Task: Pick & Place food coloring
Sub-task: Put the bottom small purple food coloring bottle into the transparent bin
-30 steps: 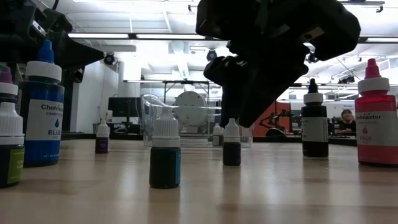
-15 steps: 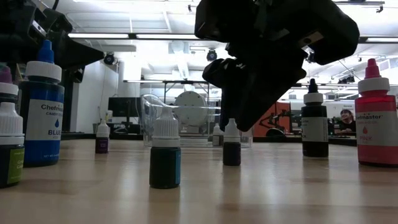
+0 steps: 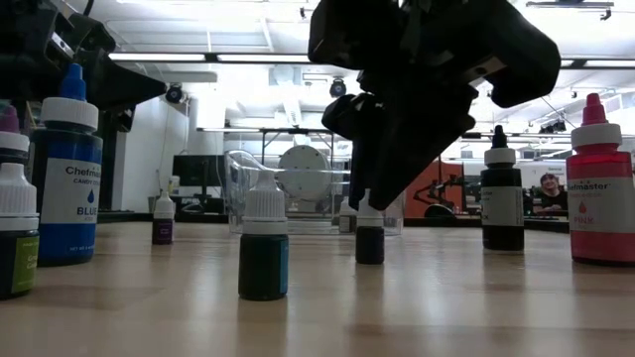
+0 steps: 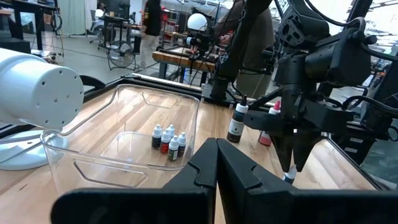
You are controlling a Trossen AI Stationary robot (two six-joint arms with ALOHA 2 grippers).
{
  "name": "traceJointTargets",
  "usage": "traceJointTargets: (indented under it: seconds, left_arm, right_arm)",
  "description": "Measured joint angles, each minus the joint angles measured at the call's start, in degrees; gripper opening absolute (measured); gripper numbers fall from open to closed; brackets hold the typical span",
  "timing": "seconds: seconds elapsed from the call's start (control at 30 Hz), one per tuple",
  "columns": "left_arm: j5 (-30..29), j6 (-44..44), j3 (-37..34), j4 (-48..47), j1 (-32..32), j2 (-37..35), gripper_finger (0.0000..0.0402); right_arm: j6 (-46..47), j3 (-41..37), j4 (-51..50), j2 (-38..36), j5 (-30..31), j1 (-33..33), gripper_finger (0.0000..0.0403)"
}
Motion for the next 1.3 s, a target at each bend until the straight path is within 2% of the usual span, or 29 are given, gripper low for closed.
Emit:
traceJointTargets:
  seconds: [0.73, 1.3]
  left_arm:
    - [0.00, 0.00, 0.00, 0.00, -0.01, 0.00, 0.0001]
    - [0.00, 0.00, 0.00, 0.01, -0.01, 0.00, 0.0001]
  right_arm:
    - [0.44, 0.00, -0.11, 0.02, -1.64, 0.02, 0.0114]
    - [0.59, 0.02, 0.07, 0.90, -2.56, 0.04, 0.0056]
